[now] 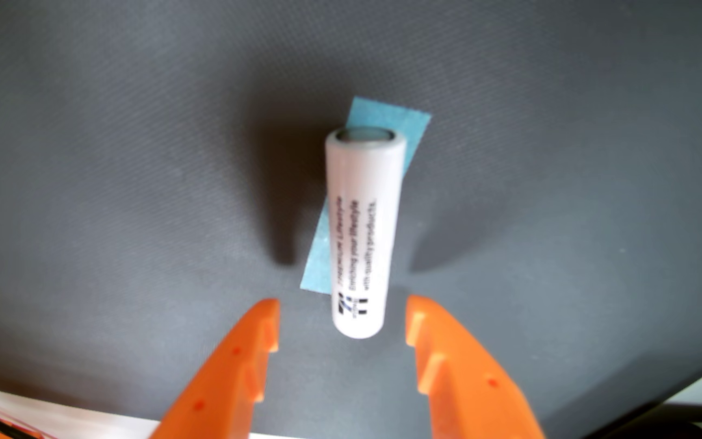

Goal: Insert Battery

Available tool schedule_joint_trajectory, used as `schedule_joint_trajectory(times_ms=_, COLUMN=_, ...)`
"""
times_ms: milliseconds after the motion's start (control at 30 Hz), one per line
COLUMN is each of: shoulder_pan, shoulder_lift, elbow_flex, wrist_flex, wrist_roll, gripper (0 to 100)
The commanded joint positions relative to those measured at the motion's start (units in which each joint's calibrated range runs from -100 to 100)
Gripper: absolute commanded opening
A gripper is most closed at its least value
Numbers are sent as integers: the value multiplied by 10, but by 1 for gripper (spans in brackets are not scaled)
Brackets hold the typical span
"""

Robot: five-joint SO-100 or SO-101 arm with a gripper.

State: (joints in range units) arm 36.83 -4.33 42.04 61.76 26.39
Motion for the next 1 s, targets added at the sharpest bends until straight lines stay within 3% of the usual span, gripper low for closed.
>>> schedule_joint_trajectory(times_ms=0, shoulder_pan=4, shoulder_lift=-1, elbow_flex=0, wrist_flex=0, wrist_roll=2, gripper=18)
schedule_joint_trajectory(times_ms=700, shoulder_pan=5, shoulder_lift=90, elbow_flex=-54, wrist_flex=0, wrist_roll=2, gripper=17)
schedule_joint_trajectory(times_ms=967, shoulder_pan=-2, shoulder_lift=90, elbow_flex=-53, wrist_flex=0, wrist_roll=2, gripper=2)
